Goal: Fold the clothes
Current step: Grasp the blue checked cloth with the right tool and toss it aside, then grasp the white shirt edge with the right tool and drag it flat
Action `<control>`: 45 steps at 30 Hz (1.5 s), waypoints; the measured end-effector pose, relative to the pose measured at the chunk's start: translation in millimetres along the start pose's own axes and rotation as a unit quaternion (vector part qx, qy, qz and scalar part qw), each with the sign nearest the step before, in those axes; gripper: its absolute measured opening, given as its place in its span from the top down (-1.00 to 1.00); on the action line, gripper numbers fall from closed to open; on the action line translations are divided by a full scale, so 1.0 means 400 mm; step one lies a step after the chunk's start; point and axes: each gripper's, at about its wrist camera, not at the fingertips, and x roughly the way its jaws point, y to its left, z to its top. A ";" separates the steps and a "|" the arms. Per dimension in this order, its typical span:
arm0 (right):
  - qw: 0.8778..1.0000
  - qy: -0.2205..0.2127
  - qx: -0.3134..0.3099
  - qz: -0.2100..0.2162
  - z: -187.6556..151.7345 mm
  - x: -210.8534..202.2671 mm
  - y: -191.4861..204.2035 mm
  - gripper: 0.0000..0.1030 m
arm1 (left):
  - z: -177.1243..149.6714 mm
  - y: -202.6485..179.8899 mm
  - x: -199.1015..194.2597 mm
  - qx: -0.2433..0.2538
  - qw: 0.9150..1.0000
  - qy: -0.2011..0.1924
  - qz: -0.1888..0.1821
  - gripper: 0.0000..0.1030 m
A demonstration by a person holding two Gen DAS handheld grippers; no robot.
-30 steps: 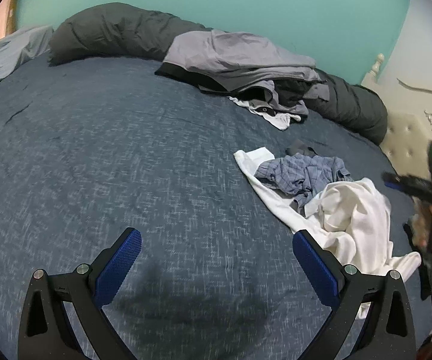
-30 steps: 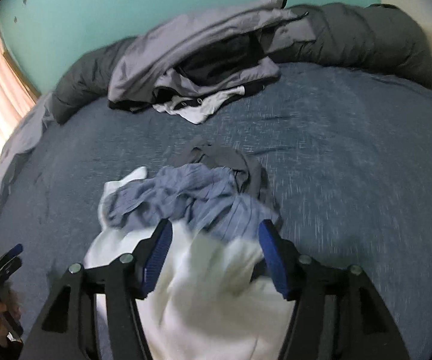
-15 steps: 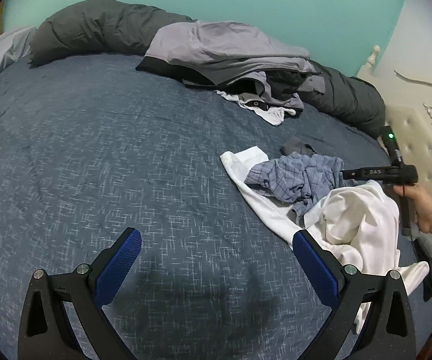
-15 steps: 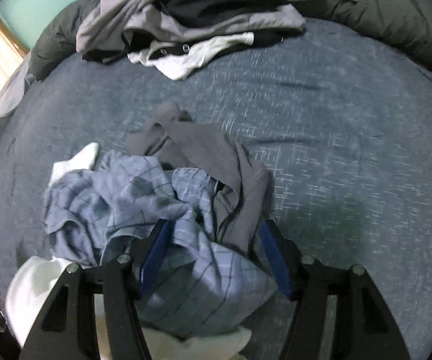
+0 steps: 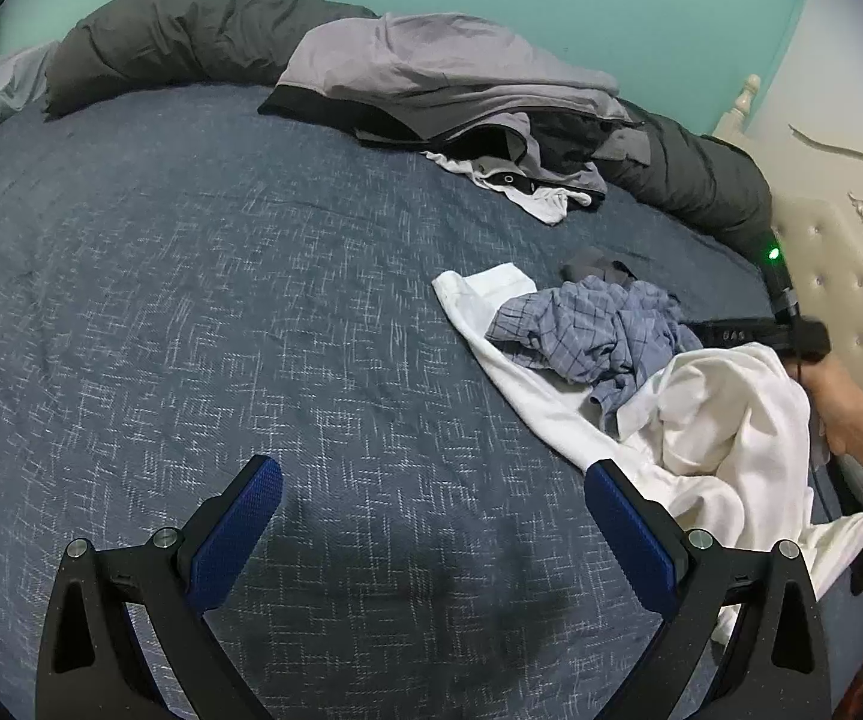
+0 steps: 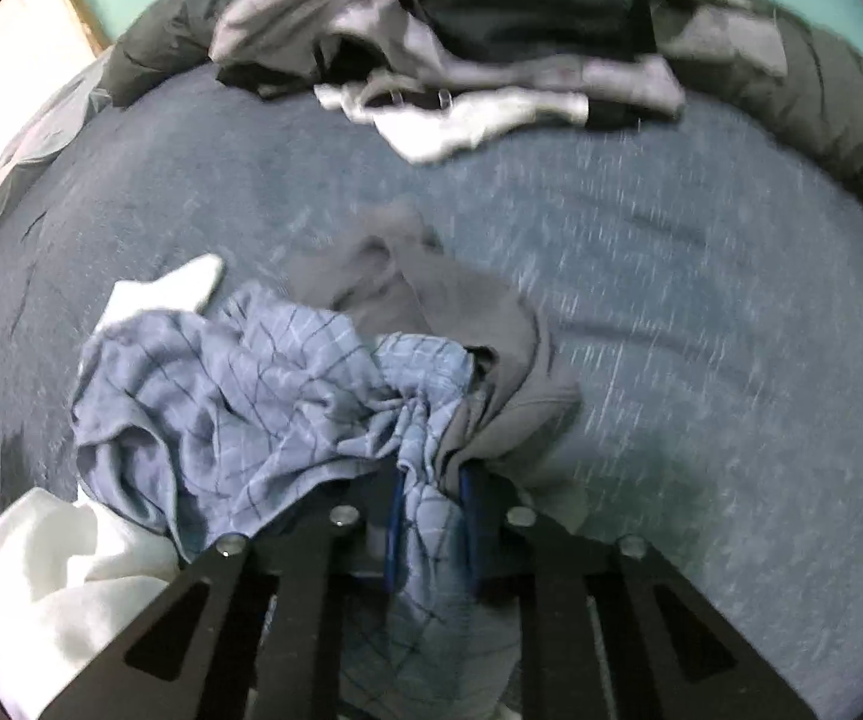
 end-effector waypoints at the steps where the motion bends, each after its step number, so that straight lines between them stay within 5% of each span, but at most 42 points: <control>1: 1.000 -0.014 -0.002 -0.008 0.013 -0.019 0.000 0.73 | 0.002 0.001 -0.001 0.000 1.000 -0.001 0.000 -0.99; 8: 0.988 -0.114 -0.002 -0.102 0.165 -0.179 -0.007 0.75 | 0.016 0.011 -0.009 -0.003 1.000 -0.006 0.001 -0.99; 14: 0.947 -0.208 0.055 -0.238 0.334 -0.357 -0.065 0.74 | 0.045 0.027 -0.029 -0.007 1.000 -0.017 0.003 -0.99; 17: 0.938 -0.203 0.090 -0.267 0.366 -0.359 -0.109 0.53 | 0.056 0.036 -0.036 -0.010 1.000 -0.021 0.004 -0.99; 18: 0.941 -0.188 0.104 -0.262 0.369 -0.342 -0.128 0.30 | 0.057 0.038 -0.038 -0.010 1.000 -0.021 0.004 -0.99; 19: 0.954 -0.146 0.121 -0.233 0.366 -0.303 -0.151 -0.36 | 0.059 0.040 -0.039 -0.010 1.000 -0.022 0.004 -0.99; 20: 0.965 -0.087 0.135 -0.209 0.357 -0.253 -0.170 -0.46 | 0.057 0.040 -0.041 -0.010 1.000 -0.021 0.003 -0.99; 22: 0.969 -0.048 0.135 -0.203 0.315 -0.203 -0.174 -0.46 | 0.052 0.038 -0.045 -0.010 1.000 -0.018 0.001 -0.99; 33: 0.978 -0.050 0.171 -0.112 0.020 -0.268 -0.161 -0.46 | 0.015 0.002 -0.117 -0.006 1.000 -0.018 -0.004 -0.99; 41: 0.979 -0.072 0.193 -0.002 -0.197 -0.343 0.015 -0.46 | -0.061 -0.018 -0.195 -0.010 1.000 -0.007 -0.004 -0.99; 45: 0.978 -0.063 0.200 0.018 -0.293 -0.349 0.083 -0.46 | -0.090 -0.029 -0.234 -0.010 1.000 0.000 0.002 -0.99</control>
